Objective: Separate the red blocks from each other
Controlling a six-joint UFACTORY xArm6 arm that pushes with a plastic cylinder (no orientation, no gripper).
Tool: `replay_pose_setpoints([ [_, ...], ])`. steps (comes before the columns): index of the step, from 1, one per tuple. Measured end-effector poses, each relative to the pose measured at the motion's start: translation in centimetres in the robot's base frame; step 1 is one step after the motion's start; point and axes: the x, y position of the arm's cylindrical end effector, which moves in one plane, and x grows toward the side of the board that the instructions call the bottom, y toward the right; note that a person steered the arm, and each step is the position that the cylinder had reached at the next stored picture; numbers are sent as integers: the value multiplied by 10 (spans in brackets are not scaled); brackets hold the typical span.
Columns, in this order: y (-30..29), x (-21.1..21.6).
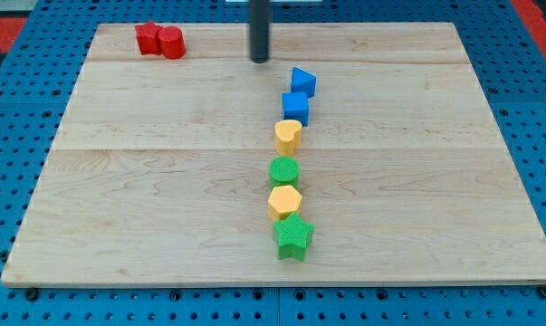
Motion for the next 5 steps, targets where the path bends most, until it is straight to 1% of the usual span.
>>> replay_pose_setpoints([
  [1, -110, 2],
  [2, -170, 23],
  [3, -228, -25],
  [4, -202, -70],
  [5, -86, -18],
])
